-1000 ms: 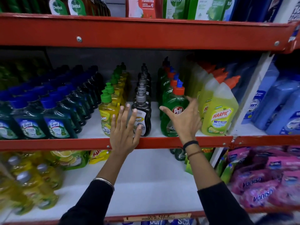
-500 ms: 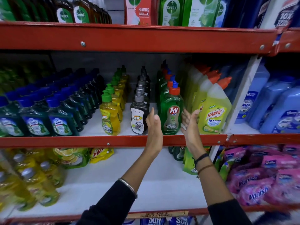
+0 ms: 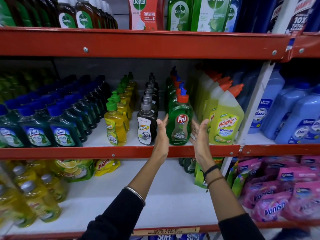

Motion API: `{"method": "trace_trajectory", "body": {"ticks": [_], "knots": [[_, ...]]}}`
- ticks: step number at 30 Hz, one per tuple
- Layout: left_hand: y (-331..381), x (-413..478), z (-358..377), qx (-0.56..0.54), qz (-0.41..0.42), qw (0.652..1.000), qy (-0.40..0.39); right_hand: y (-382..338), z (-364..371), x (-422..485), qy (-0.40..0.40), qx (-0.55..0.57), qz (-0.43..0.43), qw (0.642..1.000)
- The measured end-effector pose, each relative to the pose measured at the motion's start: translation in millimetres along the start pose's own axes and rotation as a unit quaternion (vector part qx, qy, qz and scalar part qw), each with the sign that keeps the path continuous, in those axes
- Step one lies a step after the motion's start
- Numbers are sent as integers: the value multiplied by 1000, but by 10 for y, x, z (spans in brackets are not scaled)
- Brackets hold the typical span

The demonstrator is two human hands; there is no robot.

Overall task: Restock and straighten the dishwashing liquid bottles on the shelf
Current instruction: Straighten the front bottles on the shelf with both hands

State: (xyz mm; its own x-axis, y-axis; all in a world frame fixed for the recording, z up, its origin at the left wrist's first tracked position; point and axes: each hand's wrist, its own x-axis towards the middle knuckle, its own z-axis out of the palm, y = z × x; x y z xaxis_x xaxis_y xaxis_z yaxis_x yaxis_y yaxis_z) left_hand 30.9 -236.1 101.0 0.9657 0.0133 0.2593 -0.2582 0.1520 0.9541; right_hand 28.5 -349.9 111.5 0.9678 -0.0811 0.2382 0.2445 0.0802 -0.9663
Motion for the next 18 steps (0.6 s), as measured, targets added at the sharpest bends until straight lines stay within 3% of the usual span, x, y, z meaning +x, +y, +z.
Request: {"method": "trace_trajectory", "body": {"ticks": [5,10,13,16,18], "knots": [[-65,-39,-19,42,20,999,19,45,-28,16,14,-18,1,1000],[-144,-284,-133,58,196,964,169,278,203,-268,141,-32,-117,983],[-118,-230,-372,63,215,945,239,418,489,-454,66,-16,-167,984],[-51,-116,-555,102,174,950,240,388,766,-472,-46,-3,-113,992],[-78,0,-670,129,152,956,214,339,889,-406,-69,-8,-72,995]]}}
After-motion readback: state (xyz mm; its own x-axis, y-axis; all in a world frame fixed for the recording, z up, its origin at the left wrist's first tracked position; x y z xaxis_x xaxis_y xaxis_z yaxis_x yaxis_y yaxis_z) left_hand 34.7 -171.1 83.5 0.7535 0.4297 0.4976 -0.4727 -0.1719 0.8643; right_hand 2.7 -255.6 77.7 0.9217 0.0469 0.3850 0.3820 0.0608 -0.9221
